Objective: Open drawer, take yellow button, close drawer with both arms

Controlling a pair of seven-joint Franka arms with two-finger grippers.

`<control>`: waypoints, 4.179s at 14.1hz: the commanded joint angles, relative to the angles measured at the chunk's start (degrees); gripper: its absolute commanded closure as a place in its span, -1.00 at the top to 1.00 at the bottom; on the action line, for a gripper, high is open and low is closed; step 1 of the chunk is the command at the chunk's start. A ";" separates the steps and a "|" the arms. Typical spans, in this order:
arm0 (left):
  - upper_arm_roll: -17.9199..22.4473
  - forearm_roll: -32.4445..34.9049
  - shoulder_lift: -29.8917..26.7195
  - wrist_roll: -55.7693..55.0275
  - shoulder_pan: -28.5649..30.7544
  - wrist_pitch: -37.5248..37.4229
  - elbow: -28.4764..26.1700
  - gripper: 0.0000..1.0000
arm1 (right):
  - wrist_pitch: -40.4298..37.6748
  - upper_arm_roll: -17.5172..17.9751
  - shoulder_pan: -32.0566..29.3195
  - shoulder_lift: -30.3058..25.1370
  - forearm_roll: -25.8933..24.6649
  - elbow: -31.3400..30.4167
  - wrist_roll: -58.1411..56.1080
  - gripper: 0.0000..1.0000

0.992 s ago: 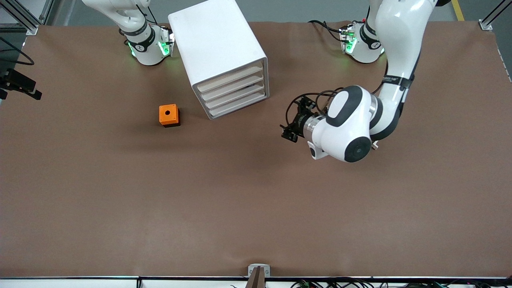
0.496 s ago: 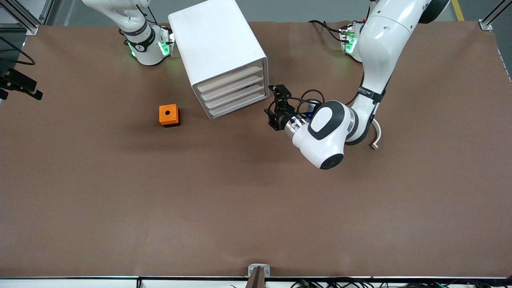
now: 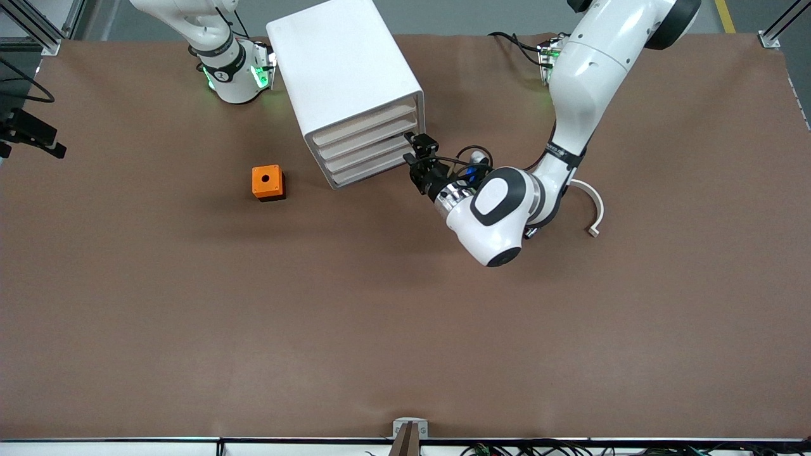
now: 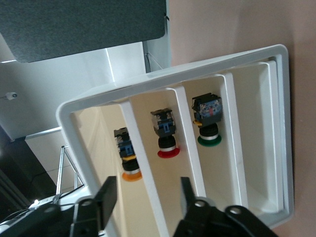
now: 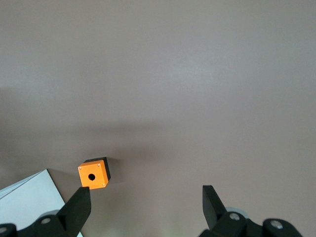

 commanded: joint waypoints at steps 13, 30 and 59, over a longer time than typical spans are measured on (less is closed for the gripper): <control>0.09 -1.02 1.29 -7.75 -7.07 -6.68 -2.97 -0.39 | 0.68 1.18 5.82 13.28 3.61 3.34 24.90 1.00; 0.18 -3.56 1.55 -9.51 -2.42 -6.50 -2.97 -0.74 | 6.56 1.27 37.83 13.28 6.08 3.52 83.84 1.00; 2.20 3.18 2.17 42.04 9.45 -5.62 8.53 0.98 | 20.63 1.18 57.78 27.16 3.80 2.82 115.15 0.91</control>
